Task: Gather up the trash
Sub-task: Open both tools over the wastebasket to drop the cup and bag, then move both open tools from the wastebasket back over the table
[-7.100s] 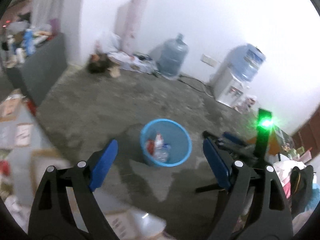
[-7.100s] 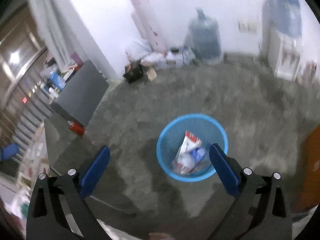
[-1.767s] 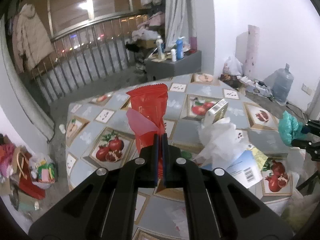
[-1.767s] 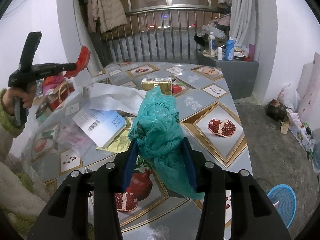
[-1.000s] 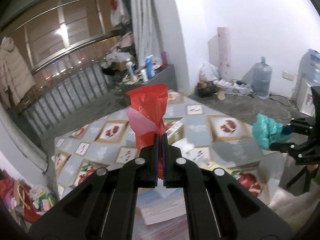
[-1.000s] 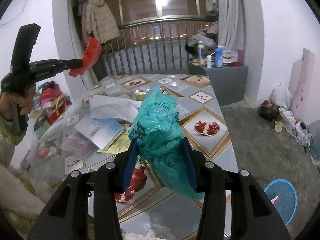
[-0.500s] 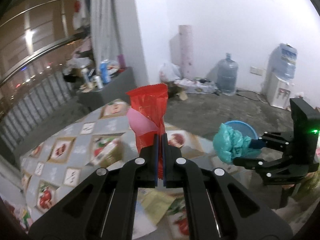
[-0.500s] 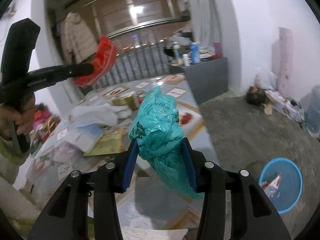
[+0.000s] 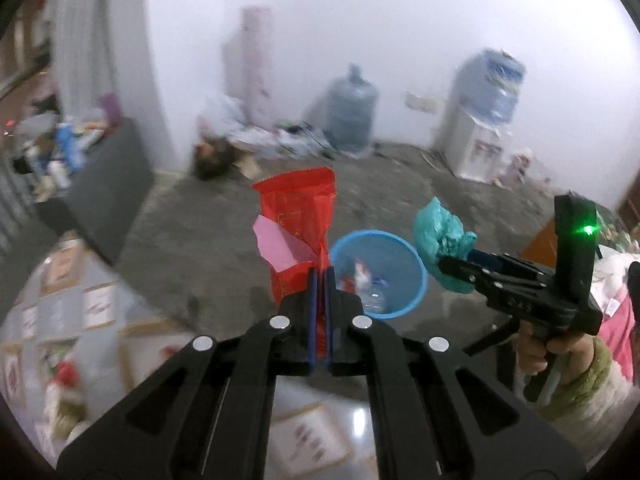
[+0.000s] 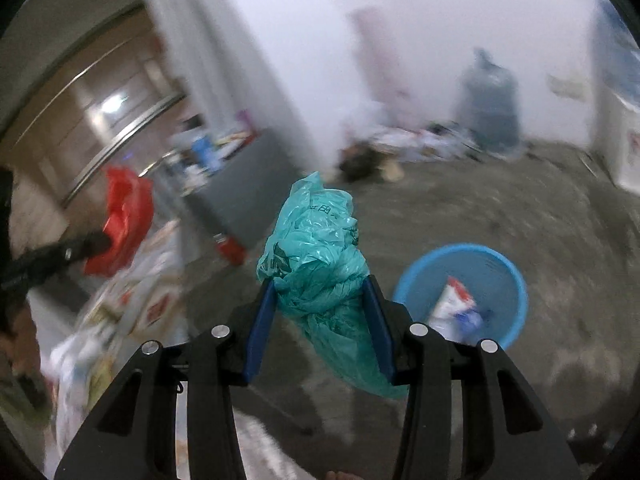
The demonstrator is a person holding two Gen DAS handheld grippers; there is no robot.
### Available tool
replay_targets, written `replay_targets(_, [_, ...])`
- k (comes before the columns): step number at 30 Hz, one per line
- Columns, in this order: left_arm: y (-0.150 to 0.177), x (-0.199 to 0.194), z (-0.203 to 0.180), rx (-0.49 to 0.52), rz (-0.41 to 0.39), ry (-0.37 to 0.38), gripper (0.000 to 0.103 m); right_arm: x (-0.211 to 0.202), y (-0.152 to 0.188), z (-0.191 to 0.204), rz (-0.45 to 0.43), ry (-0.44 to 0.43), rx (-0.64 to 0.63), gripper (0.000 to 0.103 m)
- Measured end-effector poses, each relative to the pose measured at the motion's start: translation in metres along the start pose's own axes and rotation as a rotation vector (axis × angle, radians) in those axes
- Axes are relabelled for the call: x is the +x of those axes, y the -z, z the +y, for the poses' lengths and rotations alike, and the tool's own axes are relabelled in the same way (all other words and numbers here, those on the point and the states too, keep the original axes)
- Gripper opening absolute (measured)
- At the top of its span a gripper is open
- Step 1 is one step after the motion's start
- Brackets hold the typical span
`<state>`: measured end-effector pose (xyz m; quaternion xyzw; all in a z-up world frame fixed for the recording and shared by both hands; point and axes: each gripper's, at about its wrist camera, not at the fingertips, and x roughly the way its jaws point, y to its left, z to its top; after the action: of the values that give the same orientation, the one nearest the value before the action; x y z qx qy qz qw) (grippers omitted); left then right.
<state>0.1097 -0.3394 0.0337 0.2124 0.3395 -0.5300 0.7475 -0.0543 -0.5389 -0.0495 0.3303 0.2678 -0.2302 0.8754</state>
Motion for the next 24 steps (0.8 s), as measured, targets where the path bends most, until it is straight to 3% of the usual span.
replay_targets(6, [-0.029,0.11,-0.026,0.046,0.15,0.093,0.001,0.047,-0.009,-0.075,0.124,0.151,0.211,0.044])
replay_targets(14, [-0.048,0.219,-0.057,0.099,0.258,0.126,0.002,0.098,-0.019,-0.139,0.194,0.155,0.378,0.044])
replay_targets(16, [-0.054,0.243,-0.062,0.105,0.29,0.124,0.012,0.115,-0.022,-0.152,0.208,0.157,0.414,0.05])
replay_targets(18, [-0.059,0.267,-0.064,0.101,0.337,0.076,0.047,0.133,-0.022,-0.166,0.221,0.173,0.45,0.071])
replay_targets(21, [-0.062,0.286,-0.062,0.091,0.336,0.014,0.053,0.149,-0.016,-0.184,0.245,0.214,0.48,0.071])
replay_targets(24, [-0.06,0.283,-0.059,0.083,0.33,0.01,0.057,0.144,-0.009,-0.19,0.24,0.22,0.499,0.071])
